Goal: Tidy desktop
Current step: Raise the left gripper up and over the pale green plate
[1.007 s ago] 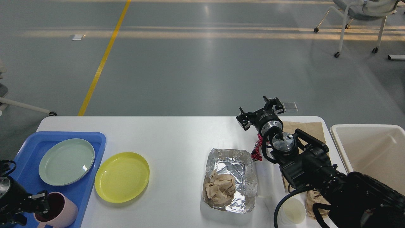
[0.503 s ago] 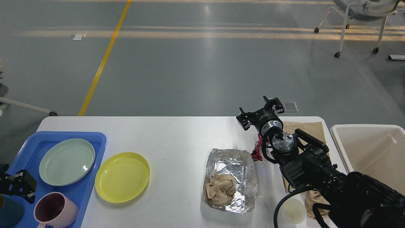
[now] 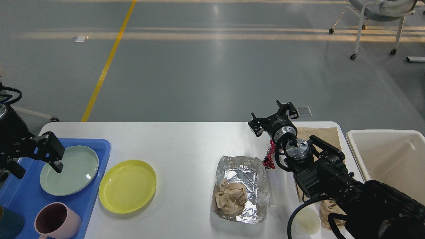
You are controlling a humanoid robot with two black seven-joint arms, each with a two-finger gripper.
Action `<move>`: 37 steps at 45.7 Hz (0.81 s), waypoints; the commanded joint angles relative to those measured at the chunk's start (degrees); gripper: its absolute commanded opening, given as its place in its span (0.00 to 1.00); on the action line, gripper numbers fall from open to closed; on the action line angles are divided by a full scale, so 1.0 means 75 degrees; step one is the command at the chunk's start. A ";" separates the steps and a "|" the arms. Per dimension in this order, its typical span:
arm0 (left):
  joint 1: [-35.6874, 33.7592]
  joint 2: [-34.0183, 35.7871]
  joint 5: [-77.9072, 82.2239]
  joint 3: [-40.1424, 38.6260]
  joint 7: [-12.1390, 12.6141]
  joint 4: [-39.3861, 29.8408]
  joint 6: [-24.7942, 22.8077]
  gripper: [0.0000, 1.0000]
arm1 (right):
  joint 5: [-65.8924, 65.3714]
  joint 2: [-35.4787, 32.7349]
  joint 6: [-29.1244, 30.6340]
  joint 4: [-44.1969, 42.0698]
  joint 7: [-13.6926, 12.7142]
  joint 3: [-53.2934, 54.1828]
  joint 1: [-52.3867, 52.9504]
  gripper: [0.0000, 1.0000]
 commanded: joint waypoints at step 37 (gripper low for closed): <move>-0.3894 -0.1962 -0.0164 0.0133 -0.0890 -0.1259 0.0000 0.80 | 0.0000 0.0000 0.0000 0.0005 0.0010 0.0000 -0.0002 1.00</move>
